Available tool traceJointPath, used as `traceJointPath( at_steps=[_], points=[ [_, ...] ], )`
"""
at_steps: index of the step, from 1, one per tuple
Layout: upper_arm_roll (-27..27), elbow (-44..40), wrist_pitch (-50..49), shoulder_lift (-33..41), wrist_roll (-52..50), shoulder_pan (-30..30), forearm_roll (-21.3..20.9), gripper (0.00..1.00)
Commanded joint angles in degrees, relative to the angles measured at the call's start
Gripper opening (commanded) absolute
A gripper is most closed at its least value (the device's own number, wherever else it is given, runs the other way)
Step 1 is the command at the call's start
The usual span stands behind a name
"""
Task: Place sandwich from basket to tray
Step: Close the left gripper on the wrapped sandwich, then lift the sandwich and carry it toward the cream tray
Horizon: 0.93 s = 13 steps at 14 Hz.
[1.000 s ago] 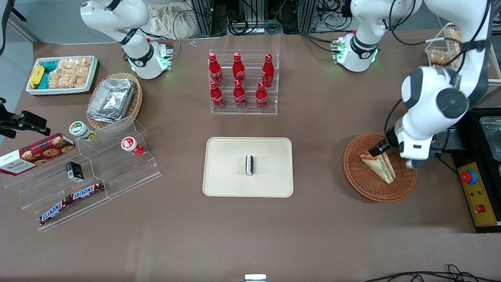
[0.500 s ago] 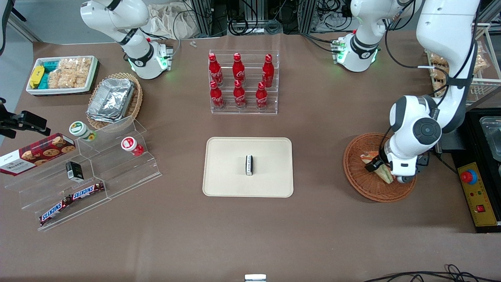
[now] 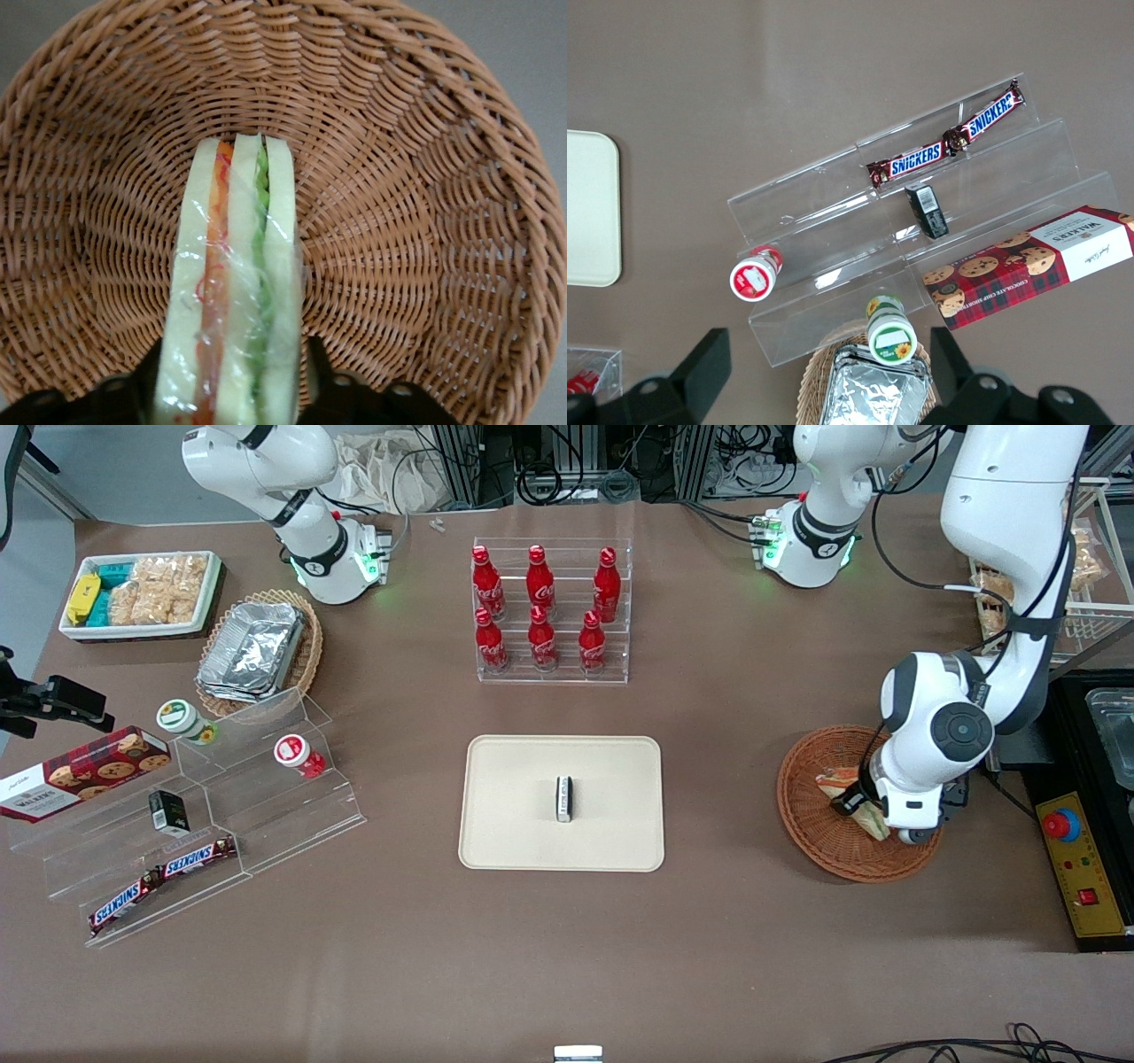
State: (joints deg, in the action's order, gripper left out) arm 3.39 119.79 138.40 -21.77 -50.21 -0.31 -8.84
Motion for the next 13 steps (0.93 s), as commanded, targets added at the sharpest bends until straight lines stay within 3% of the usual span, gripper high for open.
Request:
traceJointPath(
  at_steps=[1, 6, 11, 13],
  points=[
    [0.0, -0.7, -0.7, 0.5, 0.7, 1.4, -1.5, 0.0],
    [0.7, -4.3, -20.1, 11.4, 10.7, 1.7, -0.3, 0.0],
    [9.2, -14.3, -35.2, 14.9, 28.6, 1.6, 10.2, 0.0],
    [14.0, -15.9, -34.4, 13.9, 30.5, 1.6, 13.3, 0.0]
  ],
)
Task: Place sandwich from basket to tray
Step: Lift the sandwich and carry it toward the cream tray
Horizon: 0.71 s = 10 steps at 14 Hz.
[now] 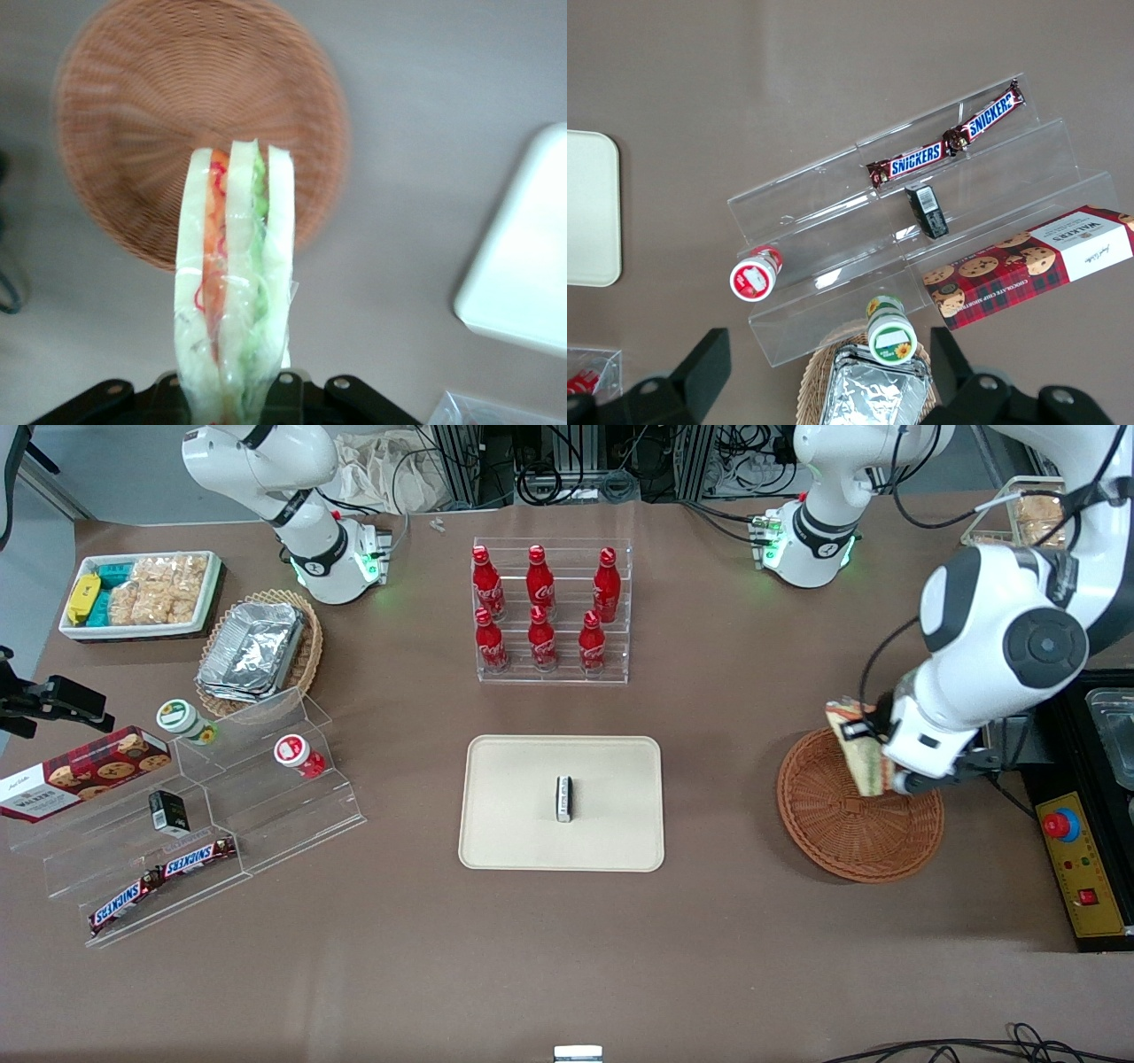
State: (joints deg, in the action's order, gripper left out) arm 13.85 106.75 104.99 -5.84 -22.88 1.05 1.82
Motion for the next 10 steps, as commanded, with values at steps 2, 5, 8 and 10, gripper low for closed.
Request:
traceJointPath(
  at_steps=[2, 5, 8, 10],
  points=[
    [9.4, -2.8, 4.8, -5.0, 2.4, 0.1, 3.5, 0.0],
    [13.2, -2.9, 12.1, -11.2, 2.4, -1.1, 2.9, 0.0],
    [13.1, -3.0, 20.3, -16.7, 2.0, -5.3, 2.5, 0.0],
    [13.0, -3.2, 23.0, -20.3, 0.1, -7.5, 0.5, 0.0]
  ],
)
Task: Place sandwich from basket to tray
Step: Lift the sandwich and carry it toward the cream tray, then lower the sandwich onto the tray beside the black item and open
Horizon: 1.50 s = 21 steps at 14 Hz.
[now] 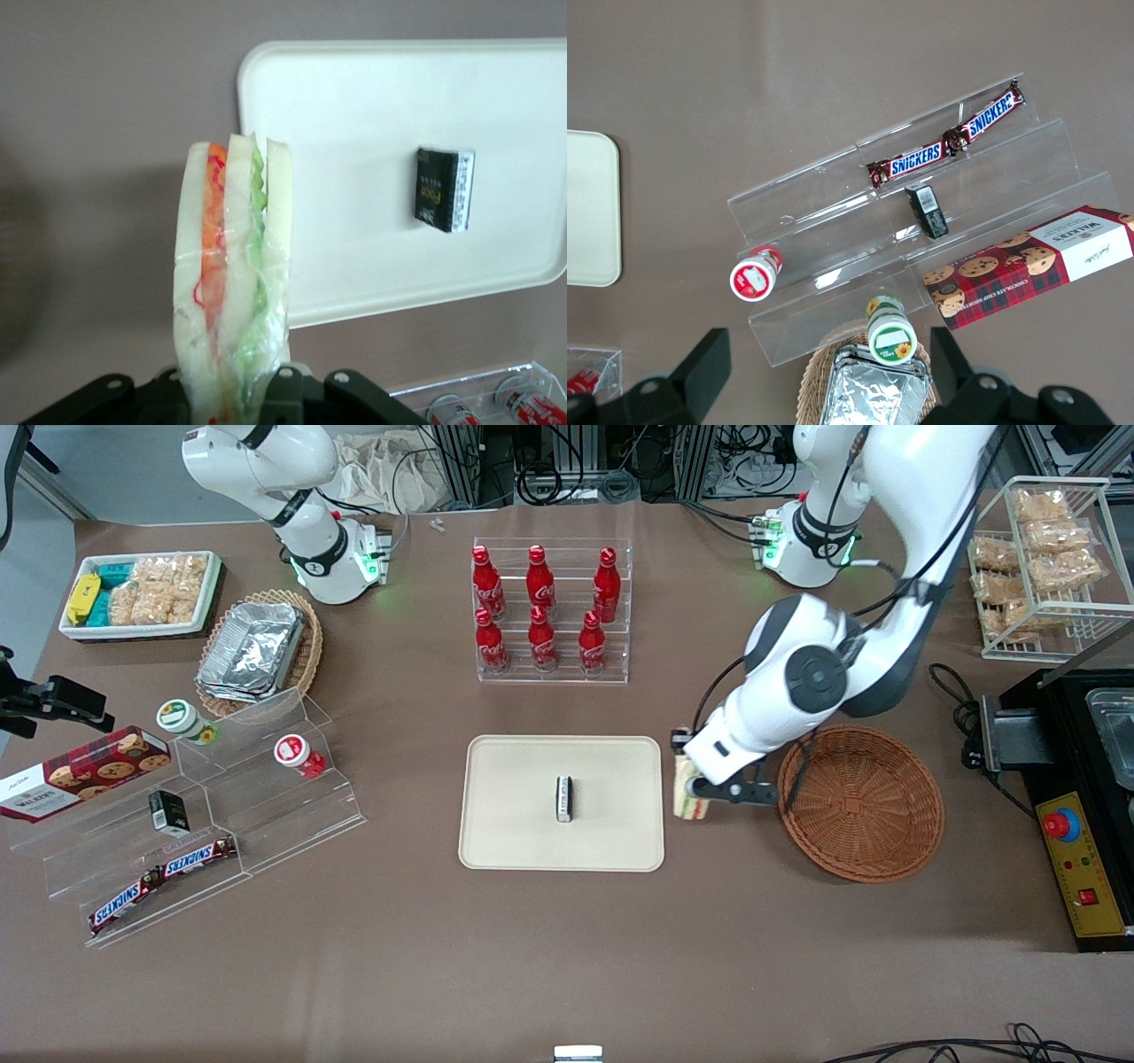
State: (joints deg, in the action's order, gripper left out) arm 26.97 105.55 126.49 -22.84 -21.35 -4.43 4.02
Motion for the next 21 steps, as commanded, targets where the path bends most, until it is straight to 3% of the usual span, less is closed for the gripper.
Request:
traceJointPath(
  at_steps=[1, 3, 8, 9, 10, 11, 12, 14, 17, 19, 21],
  points=[
    [-0.1, -2.0, 3.5, -4.9, -3.4, -3.1, -3.7, 0.0],
    [-0.1, -2.0, 6.3, -8.1, -7.0, -3.9, -7.3, 0.0],
    [-0.3, -4.0, 11.3, -14.0, -11.6, -6.0, -12.1, 0.0],
    [-0.3, -4.2, 11.3, -14.3, -13.4, -6.0, -13.4, 0.25],
    [-0.3, -4.2, 11.4, -14.2, -15.6, -6.0, -13.9, 0.7],
    [-0.3, -4.2, 11.3, -14.2, -16.4, -6.1, -14.8, 0.95],
    [-0.3, -4.2, 11.3, -13.9, -16.9, -6.0, -15.6, 1.0],
    [-0.3, -3.8, 10.5, -10.8, -19.7, -5.8, -15.6, 1.0],
    [-0.3, -4.5, -0.2, -3.0, -19.3, -4.4, -14.6, 1.0],
    [0.8, -4.6, -4.4, 1.7, -19.2, 0.0, -14.4, 1.0],
    [0.9, -4.4, -7.1, 6.9, -17.2, 2.8, -11.4, 1.0]
  ],
)
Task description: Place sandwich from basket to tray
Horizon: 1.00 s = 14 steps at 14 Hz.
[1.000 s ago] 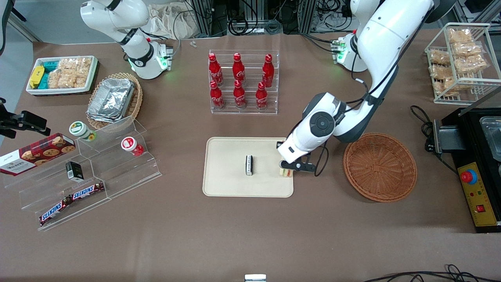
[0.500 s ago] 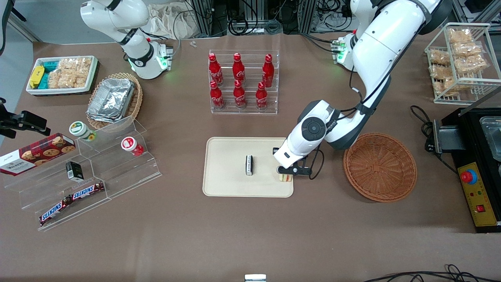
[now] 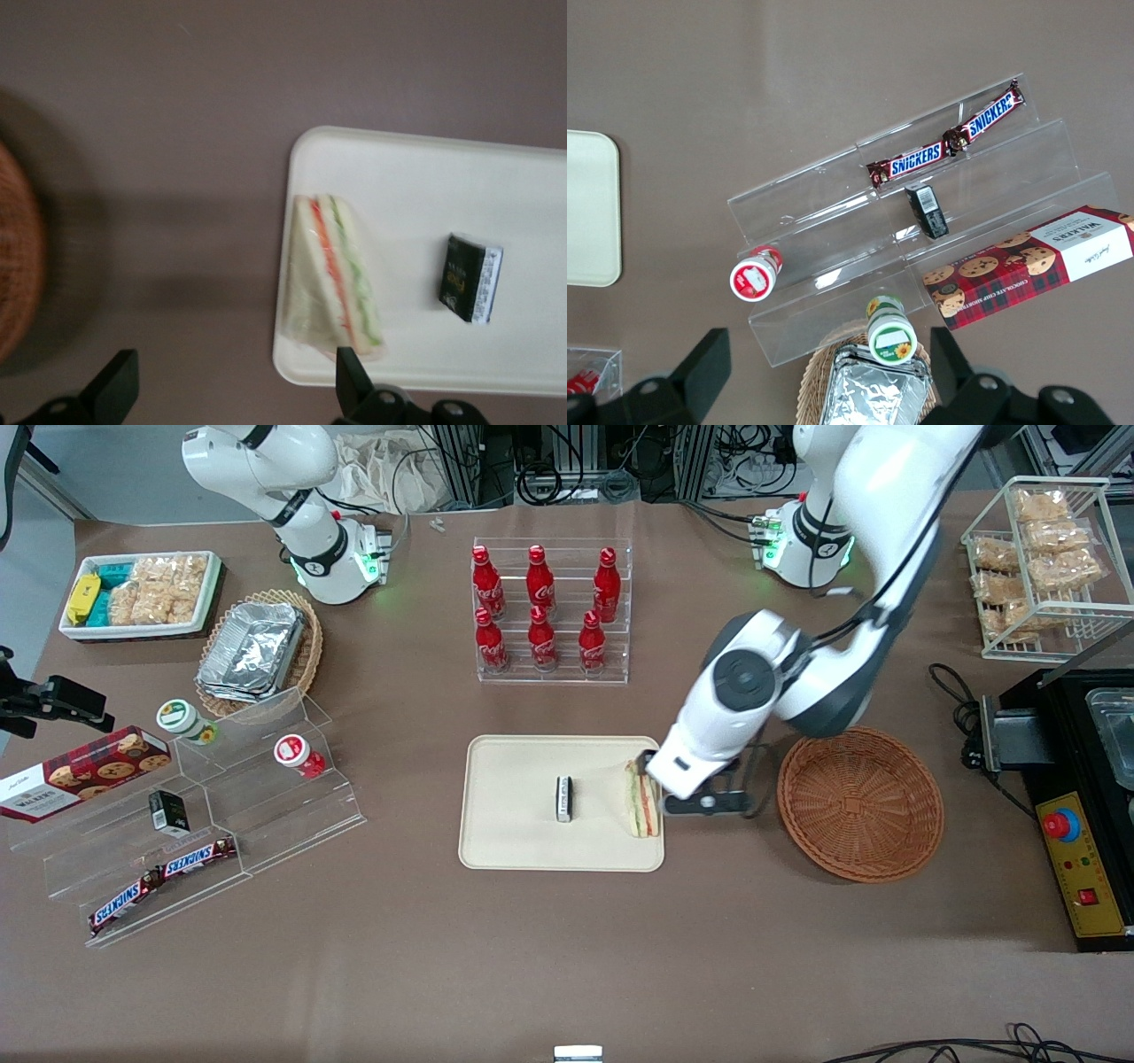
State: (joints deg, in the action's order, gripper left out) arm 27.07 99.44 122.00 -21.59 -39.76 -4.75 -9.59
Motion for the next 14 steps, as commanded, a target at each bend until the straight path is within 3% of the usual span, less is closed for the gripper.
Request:
traceJointPath(
  at_steps=[1, 3, 6, 9, 11, 14],
  points=[
    [0.8, 1.5, -5.7, 8.3, 5.4, 4.9, 5.2, 1.0],
    [0.6, 0.2, -14.0, 14.2, 15.2, 10.4, 12.2, 1.0],
    [-2.4, -6.7, -28.9, 18.0, 19.5, 14.0, 12.8, 1.0],
    [-15.7, -12.4, -39.6, 19.7, 27.6, 7.7, 12.5, 1.0],
    [-24.8, -12.4, -40.6, 21.8, 29.9, 0.6, 12.4, 1.0],
    [-27.5, -13.6, -40.6, 21.2, 29.6, -2.5, 11.9, 1.0]
  ],
)
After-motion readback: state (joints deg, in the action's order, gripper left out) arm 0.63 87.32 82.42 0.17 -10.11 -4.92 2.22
